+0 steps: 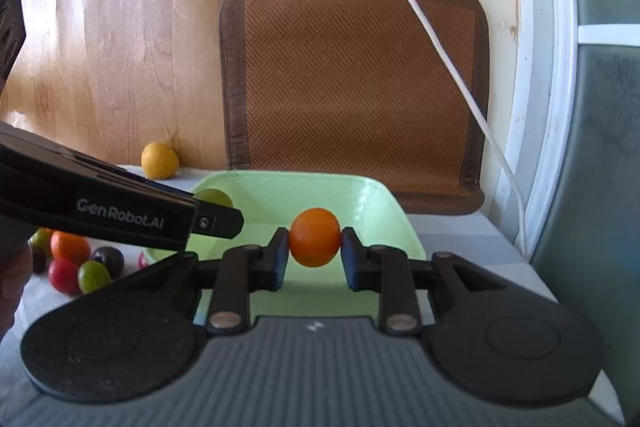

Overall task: Organize fruits
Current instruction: 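Carry both tomatoes over the green bowl and open both grippers to drop them, then grasp the yellow lemon with the right gripper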

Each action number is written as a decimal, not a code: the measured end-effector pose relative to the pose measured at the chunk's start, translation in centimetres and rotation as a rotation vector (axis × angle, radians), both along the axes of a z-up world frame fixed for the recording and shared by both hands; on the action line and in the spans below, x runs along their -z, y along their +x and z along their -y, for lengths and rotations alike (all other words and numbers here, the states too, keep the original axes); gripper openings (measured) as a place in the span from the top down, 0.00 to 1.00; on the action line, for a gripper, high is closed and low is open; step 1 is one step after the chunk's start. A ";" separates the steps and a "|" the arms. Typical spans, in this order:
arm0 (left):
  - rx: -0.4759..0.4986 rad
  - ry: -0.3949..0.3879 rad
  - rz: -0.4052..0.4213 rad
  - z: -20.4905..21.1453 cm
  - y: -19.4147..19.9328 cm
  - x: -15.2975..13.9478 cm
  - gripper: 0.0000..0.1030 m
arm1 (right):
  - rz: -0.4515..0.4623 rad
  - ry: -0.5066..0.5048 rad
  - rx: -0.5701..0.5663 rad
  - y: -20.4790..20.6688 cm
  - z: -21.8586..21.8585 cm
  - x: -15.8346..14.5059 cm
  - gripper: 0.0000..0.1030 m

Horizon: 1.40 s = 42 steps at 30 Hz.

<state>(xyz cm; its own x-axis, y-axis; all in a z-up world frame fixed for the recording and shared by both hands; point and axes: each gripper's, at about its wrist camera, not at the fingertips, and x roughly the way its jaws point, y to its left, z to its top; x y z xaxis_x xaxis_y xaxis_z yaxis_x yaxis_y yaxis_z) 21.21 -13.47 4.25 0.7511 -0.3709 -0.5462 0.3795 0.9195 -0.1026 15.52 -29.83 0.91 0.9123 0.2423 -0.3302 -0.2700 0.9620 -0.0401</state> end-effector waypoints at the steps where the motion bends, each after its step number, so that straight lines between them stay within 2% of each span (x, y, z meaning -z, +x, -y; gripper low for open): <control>1: -0.012 -0.003 0.002 0.3 -0.7 0.3 0.62 | 0.001 -0.004 0.000 0.0 0.0 0.0 0.69; 3: -0.025 0.001 -0.001 0.2 -0.4 0.3 0.53 | 0.008 -0.002 -0.002 0.1 0.3 -0.2 0.64; 4: -0.029 0.006 0.000 0.2 -0.5 0.3 0.51 | 0.008 0.006 -0.001 0.1 0.4 -0.2 0.57; 9: -0.049 -0.025 0.057 -2.3 -2.2 -2.3 0.51 | 0.056 0.066 0.033 -0.5 1.6 -0.4 0.58; 12: -0.101 -0.042 0.108 -7.2 -4.2 -4.4 0.49 | 0.106 0.167 0.089 -0.8 3.1 -1.0 0.58; 14: -0.179 -0.010 0.142 -11.0 -5.6 -5.0 0.44 | 0.100 0.247 0.132 -0.8 4.0 -1.5 0.57; 16: -0.282 0.047 0.159 -14.7 -6.6 -4.9 0.43 | 0.083 0.305 0.149 -0.7 4.1 -2.4 0.56; 19: -0.455 0.093 0.126 -20.9 -7.3 -3.4 0.43 | 0.048 0.316 0.076 -0.4 1.6 -4.0 0.56; 21: -0.548 0.100 0.098 -23.9 -7.3 -1.9 0.43 | 0.005 0.334 -0.017 0.5 -1.2 -5.3 0.54; 22: -0.566 0.089 0.092 -24.8 -7.3 -1.3 0.43 | -0.022 0.338 -0.064 1.2 -2.9 -5.9 0.48; 25: -0.589 0.022 0.070 -27.1 -7.0 0.7 0.43 | -0.103 0.320 -0.156 4.5 -8.7 -7.3 0.35; 28: -0.582 -0.037 0.048 -27.9 -6.9 2.3 0.43 | -0.212 0.265 -0.208 9.8 -14.9 -7.6 0.15; 31: -0.548 -0.062 0.087 -28.2 -7.8 2.3 0.42 | -0.381 0.220 -0.209 16.4 -20.5 -6.6 0.13; 34: -0.539 -0.078 0.073 -28.4 -8.3 2.4 0.42 | -0.488 0.187 -0.137 21.4 -24.7 -4.5 0.12; 37: -0.541 -0.091 0.049 -28.4 -8.0 2.6 0.40 | -0.602 0.202 -0.096 25.5 -27.3 -1.8 0.09; 40: -0.542 -0.120 0.012 -29.0 -7.7 2.7 0.38 | -0.621 0.194 -0.031 27.8 -28.6 -0.1 0.09; 42: -0.547 -0.144 -0.011 -29.3 -7.6 3.0 0.38 | -0.661 0.198 -0.010 29.0 -29.0 1.3 0.15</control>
